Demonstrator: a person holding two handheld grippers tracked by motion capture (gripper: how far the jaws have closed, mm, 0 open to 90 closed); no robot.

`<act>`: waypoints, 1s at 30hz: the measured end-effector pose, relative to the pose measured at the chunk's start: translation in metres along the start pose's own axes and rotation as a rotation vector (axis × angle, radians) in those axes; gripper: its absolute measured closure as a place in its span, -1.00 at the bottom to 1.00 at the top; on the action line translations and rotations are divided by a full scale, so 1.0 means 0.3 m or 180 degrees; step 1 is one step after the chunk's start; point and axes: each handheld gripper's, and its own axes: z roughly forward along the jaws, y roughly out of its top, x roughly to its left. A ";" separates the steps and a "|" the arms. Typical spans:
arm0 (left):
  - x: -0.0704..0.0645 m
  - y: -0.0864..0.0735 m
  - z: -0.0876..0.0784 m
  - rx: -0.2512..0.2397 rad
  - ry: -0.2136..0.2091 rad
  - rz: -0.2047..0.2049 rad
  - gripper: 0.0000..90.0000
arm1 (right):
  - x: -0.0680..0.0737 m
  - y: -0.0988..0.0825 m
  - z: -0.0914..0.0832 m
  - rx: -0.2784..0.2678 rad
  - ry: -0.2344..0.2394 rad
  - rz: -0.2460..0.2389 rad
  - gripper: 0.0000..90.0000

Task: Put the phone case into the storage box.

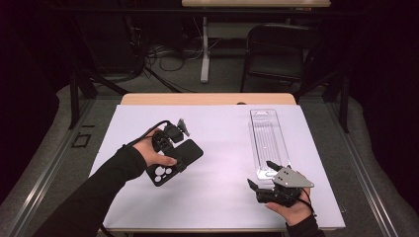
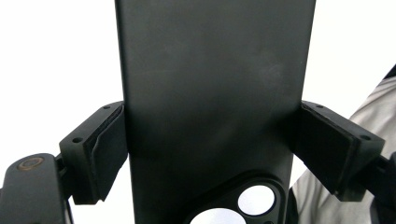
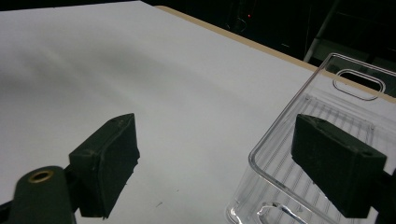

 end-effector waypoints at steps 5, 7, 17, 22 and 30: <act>-0.006 0.014 0.001 0.0052 0.0034 0.0059 -0.68 | 0.000 0.023 0.012 0.0053 0.0027 -0.0061 -0.68; -0.007 0.020 0.001 0.0054 0.0049 0.0072 -0.68 | -0.001 0.035 0.017 0.0050 0.0030 -0.0114 -0.68; -0.012 0.058 0.015 0.0095 0.0030 0.0108 -0.68 | 0.008 0.108 0.054 0.0101 0.0155 -0.0527 -0.58; -0.024 0.079 0.025 0.0140 0.0017 0.0180 -0.68 | 0.015 0.139 0.077 0.0135 0.0184 -0.0774 -0.52; -0.051 0.106 0.027 0.0161 0.0020 0.0253 -0.68 | 0.036 0.180 0.110 0.0184 0.0214 -0.1098 -0.44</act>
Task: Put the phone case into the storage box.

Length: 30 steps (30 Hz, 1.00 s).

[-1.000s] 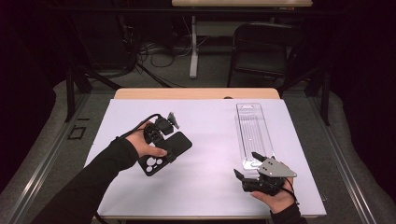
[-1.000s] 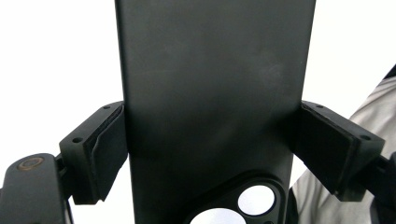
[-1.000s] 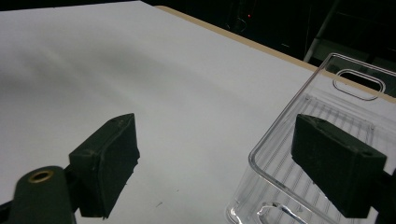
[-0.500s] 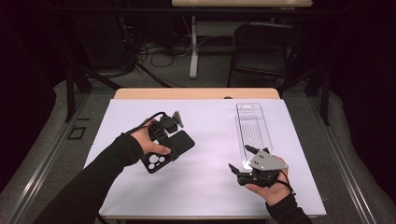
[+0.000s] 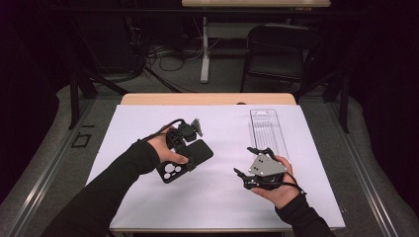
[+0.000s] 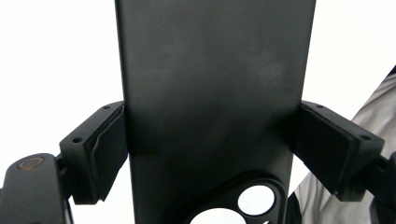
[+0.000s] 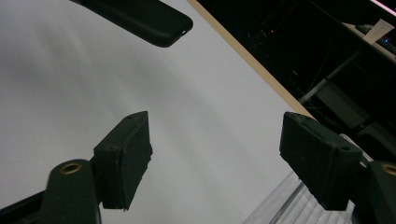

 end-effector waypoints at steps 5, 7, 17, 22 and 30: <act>-0.011 0.013 0.003 0.0034 0.0006 0.0054 -0.68 | 0.006 0.021 0.012 0.0045 0.0033 -0.0196 -0.34; -0.014 0.018 0.004 0.0053 -0.0011 0.0068 -0.68 | 0.008 0.028 0.014 0.0059 0.0036 -0.0247 -0.33; -0.019 0.027 0.015 0.0066 -0.0014 0.0084 -0.68 | 0.023 0.057 0.029 0.0158 0.0059 -0.0586 -0.15; -0.020 0.031 0.020 0.0096 -0.0011 0.0100 -0.68 | 0.035 0.069 0.036 0.0146 0.0008 -0.0851 -0.07; -0.022 0.039 0.029 0.0131 -0.0024 0.0111 -0.68 | 0.059 0.077 0.049 0.0268 0.0020 -0.1130 0.03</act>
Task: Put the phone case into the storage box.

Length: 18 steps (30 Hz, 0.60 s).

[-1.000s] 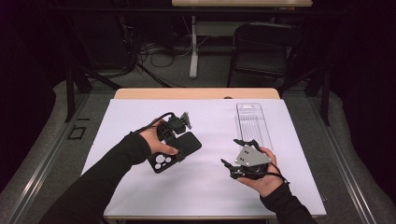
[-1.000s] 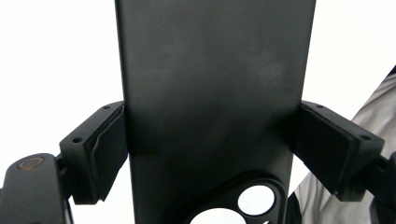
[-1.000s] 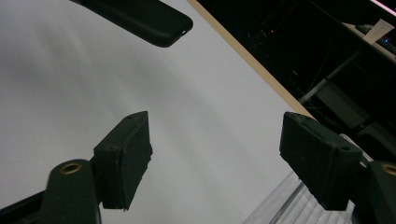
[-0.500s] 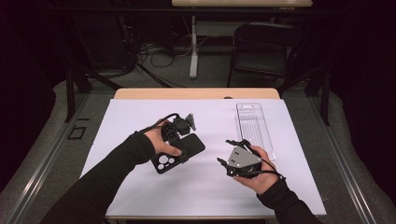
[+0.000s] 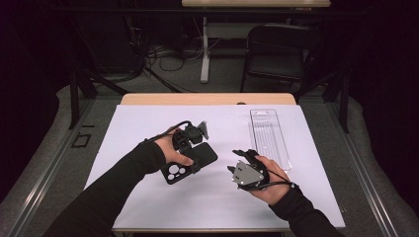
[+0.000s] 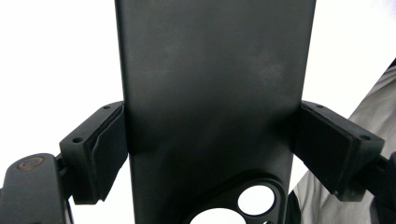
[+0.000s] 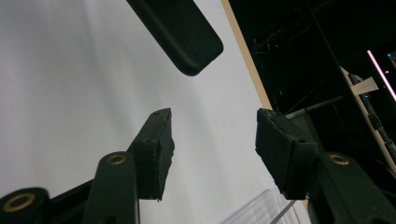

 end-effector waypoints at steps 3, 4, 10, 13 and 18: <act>-0.002 0.003 0.001 0.0017 -0.0003 0.0021 -0.68 | 0.003 0.003 0.006 -0.0014 0.0022 -0.0088 0.05; -0.003 0.004 0.003 0.0006 -0.0008 0.0019 -0.68 | 0.007 0.004 0.008 -0.0009 0.0009 -0.0054 0.04; -0.003 0.009 0.005 0.0021 -0.0011 0.0021 -0.68 | 0.013 0.014 0.008 -0.0021 0.0000 -0.0220 0.04; -0.005 0.010 0.008 0.0018 -0.0017 0.0024 -0.68 | 0.017 0.019 0.009 -0.0044 -0.0017 -0.0242 0.04; -0.009 0.014 0.010 0.0025 -0.0017 0.0033 -0.68 | 0.017 0.026 0.004 -0.0024 -0.0064 -0.0256 0.03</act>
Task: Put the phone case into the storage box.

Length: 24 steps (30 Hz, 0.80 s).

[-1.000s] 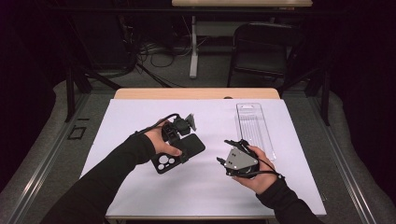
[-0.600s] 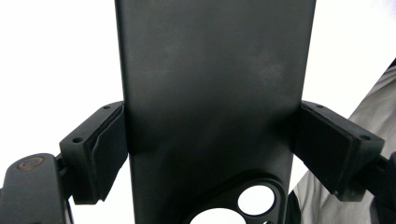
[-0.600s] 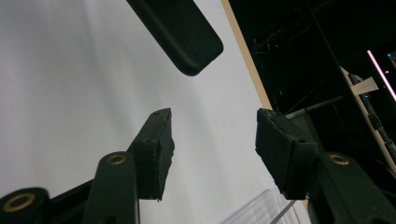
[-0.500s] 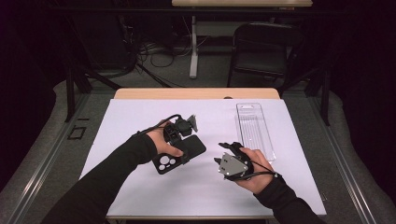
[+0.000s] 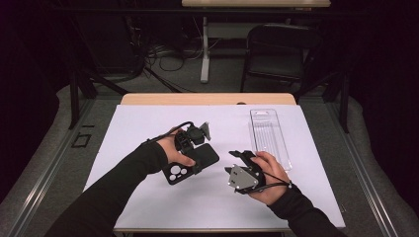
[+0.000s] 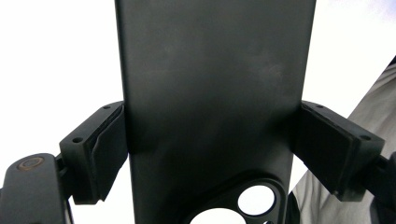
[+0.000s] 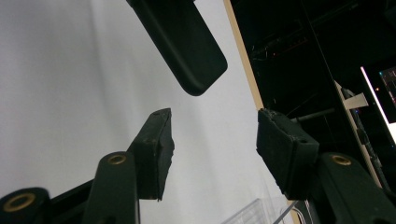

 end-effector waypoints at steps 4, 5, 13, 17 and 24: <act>-0.004 0.003 0.002 0.0001 -0.0009 0.0007 -0.68 | -0.003 -0.001 -0.001 -0.0006 0.0042 0.0001 0.08; -0.004 0.004 0.003 0.0006 -0.0014 0.0008 -0.68 | -0.004 -0.001 0.000 -0.0001 0.0037 -0.0023 0.10; -0.010 0.011 0.010 0.0011 -0.0019 0.0025 -0.68 | 0.008 -0.001 0.004 0.0077 0.0000 -0.0120 0.13; -0.015 0.017 0.016 0.0026 -0.0014 0.0040 -0.68 | 0.020 0.002 0.007 0.0098 -0.0006 -0.0178 0.13; -0.024 0.032 0.026 0.0045 -0.0039 0.0082 -0.68 | 0.027 0.005 0.010 0.0056 -0.0014 -0.0360 0.16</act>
